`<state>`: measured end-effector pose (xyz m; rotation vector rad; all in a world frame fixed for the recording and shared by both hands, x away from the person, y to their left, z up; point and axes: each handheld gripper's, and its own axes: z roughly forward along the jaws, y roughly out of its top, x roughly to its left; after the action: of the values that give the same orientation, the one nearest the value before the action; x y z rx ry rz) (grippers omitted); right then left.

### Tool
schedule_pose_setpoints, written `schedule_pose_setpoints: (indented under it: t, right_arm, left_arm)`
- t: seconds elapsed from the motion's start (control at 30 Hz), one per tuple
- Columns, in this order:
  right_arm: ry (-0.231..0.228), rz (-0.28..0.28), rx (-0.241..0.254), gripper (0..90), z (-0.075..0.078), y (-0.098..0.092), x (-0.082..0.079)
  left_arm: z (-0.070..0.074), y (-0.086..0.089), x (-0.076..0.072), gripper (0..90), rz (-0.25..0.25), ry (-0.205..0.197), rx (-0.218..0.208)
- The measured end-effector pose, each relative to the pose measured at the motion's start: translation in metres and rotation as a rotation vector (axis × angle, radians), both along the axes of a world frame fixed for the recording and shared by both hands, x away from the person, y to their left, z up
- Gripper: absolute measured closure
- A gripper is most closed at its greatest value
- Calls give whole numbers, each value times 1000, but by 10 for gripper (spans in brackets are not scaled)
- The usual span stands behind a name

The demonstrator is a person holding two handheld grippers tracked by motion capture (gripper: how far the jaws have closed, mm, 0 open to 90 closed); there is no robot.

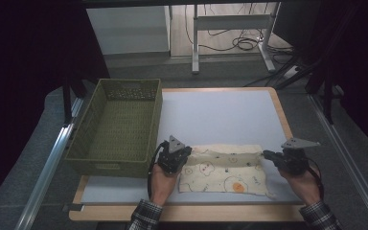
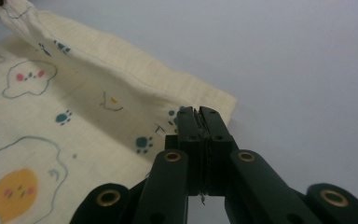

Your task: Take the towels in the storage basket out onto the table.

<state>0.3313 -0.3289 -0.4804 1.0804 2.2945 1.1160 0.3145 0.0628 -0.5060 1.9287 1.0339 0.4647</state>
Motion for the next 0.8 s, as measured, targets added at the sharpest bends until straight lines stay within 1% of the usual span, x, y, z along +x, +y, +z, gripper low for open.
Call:
schedule_pose_setpoints:
  t: [0.17,0.23,0.37,0.47,0.5,0.57,0.67,0.73,0.8]
  right_arm:
    - [-2,18,5,885,0,-1,-18]
    - [-1,27,0,885,0,-1,-26]
    - [2,42,1,884,-2,0,-40]
    - [7,49,4,884,-4,0,-48]
    - [6,48,-2,884,-5,0,-51]
    - [7,50,-13,883,-8,0,-57]
    - [20,50,-14,881,-14,-1,-61]
    - [29,49,-15,876,-19,-2,-63]
    - [38,51,-9,871,-23,-3,-65]
  left_arm:
    - [-5,5,-16,863,-20,-5,-12]
    - [-6,7,-20,862,-27,-9,-17]
    - [-8,10,-29,862,-36,-5,-31]
    - [-10,10,-37,861,-50,-9,-29]
    - [-10,10,-39,860,-54,-9,-29]
    - [-12,10,-45,859,-59,-16,-27]
    - [-15,9,-51,857,-70,-12,-14]
    - [-18,10,-55,850,-76,-2,-7]
    - [-20,12,-58,834,-78,11,-9]
